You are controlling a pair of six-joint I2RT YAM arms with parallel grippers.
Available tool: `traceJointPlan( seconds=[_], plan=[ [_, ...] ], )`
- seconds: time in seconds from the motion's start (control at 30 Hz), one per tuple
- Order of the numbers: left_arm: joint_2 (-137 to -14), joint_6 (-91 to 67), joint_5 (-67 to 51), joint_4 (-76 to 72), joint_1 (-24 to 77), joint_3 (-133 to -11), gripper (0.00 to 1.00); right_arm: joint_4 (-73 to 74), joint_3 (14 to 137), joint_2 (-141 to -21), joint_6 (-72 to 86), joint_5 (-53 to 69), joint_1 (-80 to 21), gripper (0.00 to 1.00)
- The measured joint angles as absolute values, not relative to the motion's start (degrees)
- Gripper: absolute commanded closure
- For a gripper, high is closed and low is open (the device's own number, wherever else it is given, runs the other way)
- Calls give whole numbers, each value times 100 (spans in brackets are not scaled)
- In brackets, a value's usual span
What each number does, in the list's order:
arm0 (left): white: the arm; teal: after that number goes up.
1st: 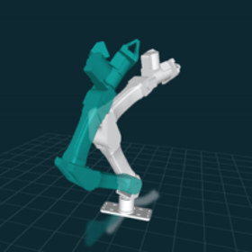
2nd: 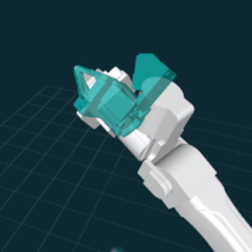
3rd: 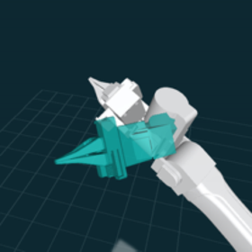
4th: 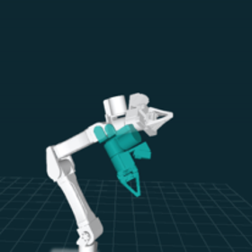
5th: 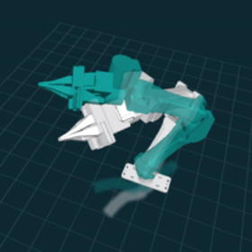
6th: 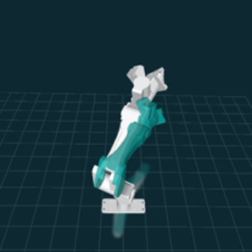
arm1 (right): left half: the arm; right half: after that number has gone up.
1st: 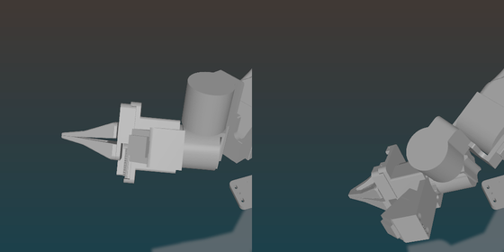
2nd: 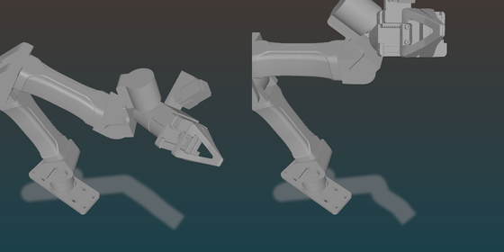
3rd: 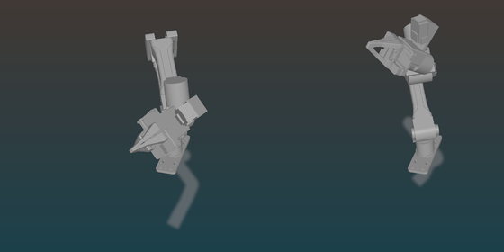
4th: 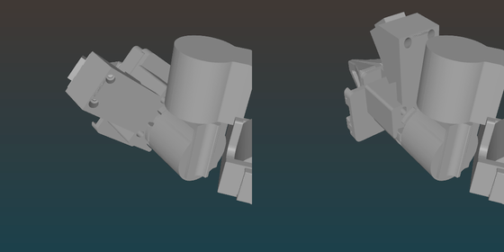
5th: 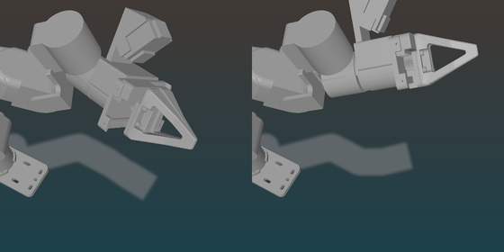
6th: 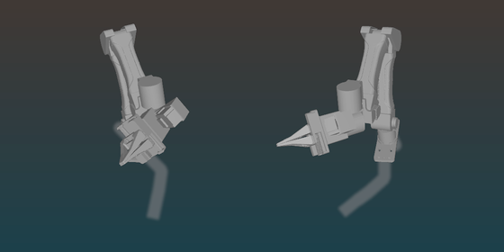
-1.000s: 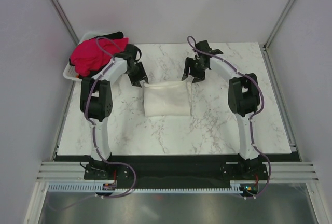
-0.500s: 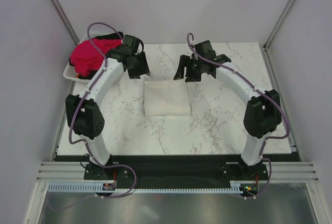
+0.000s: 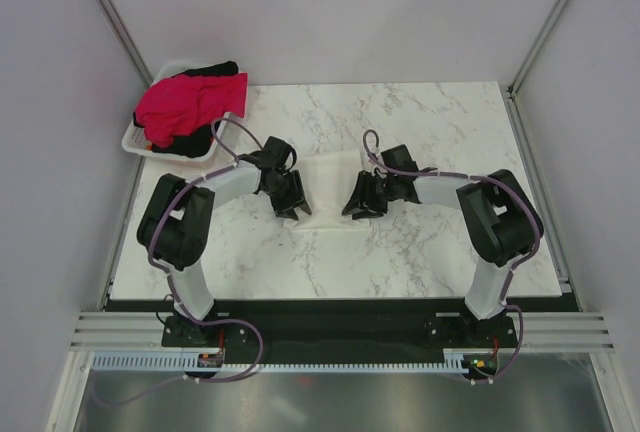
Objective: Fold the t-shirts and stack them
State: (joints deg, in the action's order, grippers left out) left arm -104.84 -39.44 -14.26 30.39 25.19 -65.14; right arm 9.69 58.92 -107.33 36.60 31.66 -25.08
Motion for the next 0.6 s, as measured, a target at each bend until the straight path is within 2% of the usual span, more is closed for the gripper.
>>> traceJointPlan(
  seconds=[0.13, 0.23, 0.27, 0.37, 0.43, 0.5, 0.6],
  plan=[
    [-10324, -3951, -1330, 2755, 2563, -6331, 50, 318, 5170, -10300, 3669, 3166, -2359, 50],
    [-10112, -3894, -930, 3002, 2650, -6340, 48, 344, 4827, -9922, 3607, 2939, -2311, 46],
    [-10020, -3852, -757, 3151, 2655, -6364, 48, 443, 4781, -9815, 3579, 2847, -2298, 41],
    [-9588, -3673, -67, 3804, 2630, -6626, 43, 888, 4764, -9498, 3417, 2497, -2279, 31],
    [-9205, -3540, 432, 4119, 2578, -6934, 31, 1319, 4805, -9264, 3273, 2226, -2274, 26],
    [-8816, -3420, 821, 4272, 2482, -7249, 27, 1780, 4915, -9072, 3124, 2029, -2276, 25],
    [-8333, -3308, 1109, 4324, 1951, -7575, 25, 2322, 5155, -8722, 2967, 1885, -2276, 22]
  ],
)
